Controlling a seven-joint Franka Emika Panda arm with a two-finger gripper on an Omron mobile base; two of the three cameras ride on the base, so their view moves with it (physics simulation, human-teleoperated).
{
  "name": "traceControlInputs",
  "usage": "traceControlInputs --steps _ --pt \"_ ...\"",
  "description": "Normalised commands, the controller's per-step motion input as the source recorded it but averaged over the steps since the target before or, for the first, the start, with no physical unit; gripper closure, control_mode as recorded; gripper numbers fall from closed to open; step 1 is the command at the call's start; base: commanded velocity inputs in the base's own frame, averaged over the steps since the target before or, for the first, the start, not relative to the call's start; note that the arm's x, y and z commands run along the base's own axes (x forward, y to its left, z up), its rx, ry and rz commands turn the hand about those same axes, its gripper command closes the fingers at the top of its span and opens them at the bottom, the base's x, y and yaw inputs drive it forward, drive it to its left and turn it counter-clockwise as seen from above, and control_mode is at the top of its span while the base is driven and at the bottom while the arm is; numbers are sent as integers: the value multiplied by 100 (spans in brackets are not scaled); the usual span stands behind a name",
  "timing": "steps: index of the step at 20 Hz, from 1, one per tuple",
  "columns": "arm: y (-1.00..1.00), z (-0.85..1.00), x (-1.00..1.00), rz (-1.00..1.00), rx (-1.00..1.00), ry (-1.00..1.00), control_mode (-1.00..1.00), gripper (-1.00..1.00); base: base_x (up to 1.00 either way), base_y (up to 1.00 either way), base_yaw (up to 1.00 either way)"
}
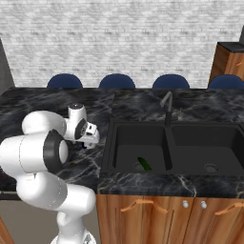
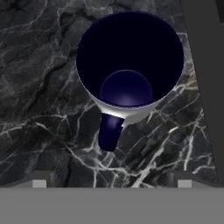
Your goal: Clear the mugs and bowl far away from the sink.
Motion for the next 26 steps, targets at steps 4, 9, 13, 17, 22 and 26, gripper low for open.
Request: traceControlInputs --steps 4,9,13,17,22,26 --pt "3 -14 14 0 0 0 -100 -100 0 0 0" --pt "1 -18 25 0 0 0 -100 -100 0 0 0" --pt "0 -15 28 0 0 0 -100 -100 0 0 0" --pt "1 -11 18 0 0 0 -100 -100 0 0 0" --pt "5 -4 -4 -1 0 0 -100 100 0 0 0" --pt "0 -9 -13 -4 0 0 -100 100 0 0 0"
